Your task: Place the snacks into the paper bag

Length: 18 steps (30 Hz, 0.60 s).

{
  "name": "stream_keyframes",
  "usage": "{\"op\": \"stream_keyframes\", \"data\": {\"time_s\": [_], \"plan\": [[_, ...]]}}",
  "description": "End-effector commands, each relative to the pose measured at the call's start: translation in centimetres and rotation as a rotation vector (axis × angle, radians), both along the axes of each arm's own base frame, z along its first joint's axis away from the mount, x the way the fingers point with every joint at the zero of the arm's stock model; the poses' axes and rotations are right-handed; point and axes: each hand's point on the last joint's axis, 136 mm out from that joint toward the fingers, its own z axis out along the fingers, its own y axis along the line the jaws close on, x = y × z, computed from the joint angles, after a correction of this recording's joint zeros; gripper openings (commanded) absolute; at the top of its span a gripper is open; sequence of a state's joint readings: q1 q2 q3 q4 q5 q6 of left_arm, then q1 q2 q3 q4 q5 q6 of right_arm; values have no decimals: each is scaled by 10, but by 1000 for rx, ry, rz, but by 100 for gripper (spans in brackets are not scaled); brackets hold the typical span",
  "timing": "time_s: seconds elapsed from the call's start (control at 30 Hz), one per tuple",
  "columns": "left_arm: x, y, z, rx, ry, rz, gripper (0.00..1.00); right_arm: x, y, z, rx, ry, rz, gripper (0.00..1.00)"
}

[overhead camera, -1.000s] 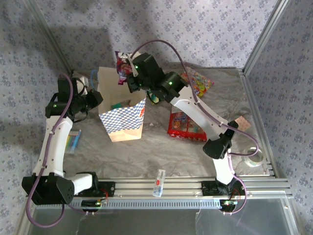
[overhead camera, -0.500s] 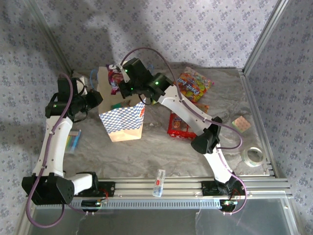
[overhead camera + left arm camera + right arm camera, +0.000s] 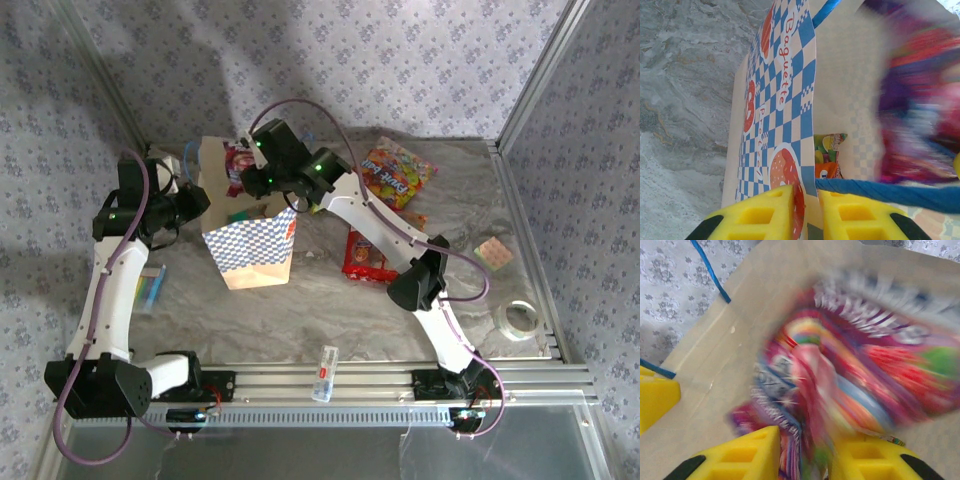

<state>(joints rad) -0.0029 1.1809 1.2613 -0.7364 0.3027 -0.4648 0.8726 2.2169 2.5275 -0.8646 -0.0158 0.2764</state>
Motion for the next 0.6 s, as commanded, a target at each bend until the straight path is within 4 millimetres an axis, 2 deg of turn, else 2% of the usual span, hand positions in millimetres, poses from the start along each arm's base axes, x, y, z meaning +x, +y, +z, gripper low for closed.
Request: {"op": "stream_keyframes", "data": {"time_s": [0.0, 0.1, 0.57], "plan": [[4, -3, 17, 2, -52, -13, 20, 1, -1, 18, 35, -22, -6, 35], [4, -3, 17, 2, -51, -15, 20, 1, -4, 17, 30, -17, -11, 39], [3, -3, 18, -1, -53, -11, 21, -17, -11, 34, 7, -46, 8, 38]]}}
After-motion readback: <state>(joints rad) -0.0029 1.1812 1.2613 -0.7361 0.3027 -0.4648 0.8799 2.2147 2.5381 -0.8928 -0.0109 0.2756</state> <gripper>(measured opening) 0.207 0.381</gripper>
